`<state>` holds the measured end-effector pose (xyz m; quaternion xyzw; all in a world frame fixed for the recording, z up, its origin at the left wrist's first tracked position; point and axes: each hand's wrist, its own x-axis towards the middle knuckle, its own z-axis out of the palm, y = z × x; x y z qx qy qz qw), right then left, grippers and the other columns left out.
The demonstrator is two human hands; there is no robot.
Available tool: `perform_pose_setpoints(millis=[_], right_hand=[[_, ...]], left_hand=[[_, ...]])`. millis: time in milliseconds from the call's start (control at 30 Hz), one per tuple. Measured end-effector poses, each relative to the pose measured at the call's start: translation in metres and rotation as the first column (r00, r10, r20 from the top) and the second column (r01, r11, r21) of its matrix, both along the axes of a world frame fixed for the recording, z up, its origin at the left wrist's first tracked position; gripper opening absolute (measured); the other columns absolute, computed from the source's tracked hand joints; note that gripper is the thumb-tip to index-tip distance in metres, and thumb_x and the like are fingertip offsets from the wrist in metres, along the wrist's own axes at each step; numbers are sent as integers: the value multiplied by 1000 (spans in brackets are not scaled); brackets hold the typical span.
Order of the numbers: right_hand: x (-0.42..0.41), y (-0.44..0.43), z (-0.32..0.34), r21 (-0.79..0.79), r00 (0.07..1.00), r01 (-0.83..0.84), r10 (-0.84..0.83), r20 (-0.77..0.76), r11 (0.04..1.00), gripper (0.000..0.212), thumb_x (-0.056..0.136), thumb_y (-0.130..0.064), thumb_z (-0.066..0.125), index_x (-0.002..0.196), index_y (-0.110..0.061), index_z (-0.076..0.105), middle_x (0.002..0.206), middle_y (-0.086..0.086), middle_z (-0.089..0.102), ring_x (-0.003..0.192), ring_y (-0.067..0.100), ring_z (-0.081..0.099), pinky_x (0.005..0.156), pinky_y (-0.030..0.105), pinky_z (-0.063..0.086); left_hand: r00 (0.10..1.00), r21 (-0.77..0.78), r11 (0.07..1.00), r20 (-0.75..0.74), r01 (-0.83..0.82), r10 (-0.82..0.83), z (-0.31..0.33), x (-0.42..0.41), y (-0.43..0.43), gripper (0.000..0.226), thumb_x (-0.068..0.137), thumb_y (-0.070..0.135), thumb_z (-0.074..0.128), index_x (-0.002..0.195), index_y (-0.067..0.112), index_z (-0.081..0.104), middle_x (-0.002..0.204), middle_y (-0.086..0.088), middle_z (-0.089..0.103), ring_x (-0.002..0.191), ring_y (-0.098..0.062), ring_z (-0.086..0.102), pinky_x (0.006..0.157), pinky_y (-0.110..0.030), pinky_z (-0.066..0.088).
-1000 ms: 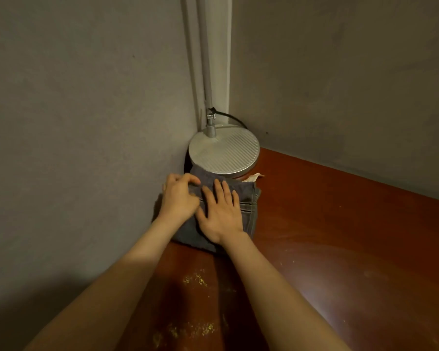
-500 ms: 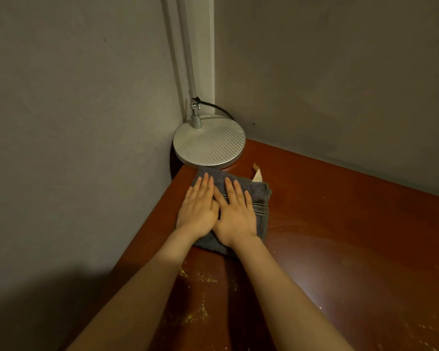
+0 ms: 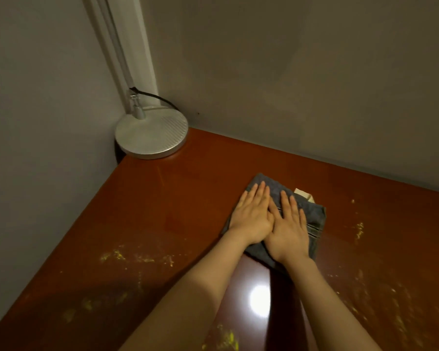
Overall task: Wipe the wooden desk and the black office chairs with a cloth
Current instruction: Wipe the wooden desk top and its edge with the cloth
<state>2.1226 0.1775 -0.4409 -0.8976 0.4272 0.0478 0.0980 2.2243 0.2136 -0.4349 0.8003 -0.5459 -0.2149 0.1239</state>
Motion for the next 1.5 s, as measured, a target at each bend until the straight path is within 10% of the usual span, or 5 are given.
perform_pose_setpoints(millis=[267, 567, 867, 1067, 1500], right_hand=[[-81, -27, 0, 23, 983, 184, -184, 16, 983, 78, 78, -54, 14, 151, -30, 3, 158, 1, -15, 144, 17, -18, 115, 35, -10], [-78, -23, -3, 13, 864, 393, -374, 337, 919, 59, 95, -37, 49, 147, -18, 29, 153, 13, 26, 142, 31, 18, 115, 43, 12], [13, 0, 15, -71, 663, 289, -146, 735, 955, 50, 87, -27, 43, 133, -9, 50, 144, 17, 41, 132, 26, 31, 106, 39, 28], [77, -1, -7, 6, 967, -64, 61, 248, 998, 57, 100, -39, 29, 151, -23, 8, 159, 5, -4, 146, 24, -11, 115, 43, -11], [-7, -98, -4, -31, 992, -17, 20, 128, 999, 74, 77, -45, 23, 150, -32, 15, 159, -4, 5, 146, 15, 4, 113, 36, 4]], left_hand=[[972, 3, 982, -141, 191, -189, 8, -72, -42, 59, 99, 17, 27, 151, 12, -1, 158, -4, -14, 145, -15, -14, 115, -30, -9], [948, -231, 951, -286, -207, 137, 26, -63, -40, 37, 88, 7, 58, 122, 18, 48, 118, -3, 59, 110, -23, 56, 87, -34, 44], [864, -561, 674, -435, -481, 254, 57, -7, -7, 27, 74, 3, 68, 88, 21, 54, 87, 4, 62, 79, -15, 61, 69, -27, 47], [945, -320, 892, -169, -320, 279, 18, 61, -7, 45, 95, 2, 42, 139, 10, 39, 151, -9, 29, 140, -21, 26, 108, -24, 23], [999, -32, 999, -28, -34, 33, -2, -2, -100, 60, 99, 21, 28, 150, 10, -2, 158, -6, -10, 145, -16, -12, 116, -28, -7]])
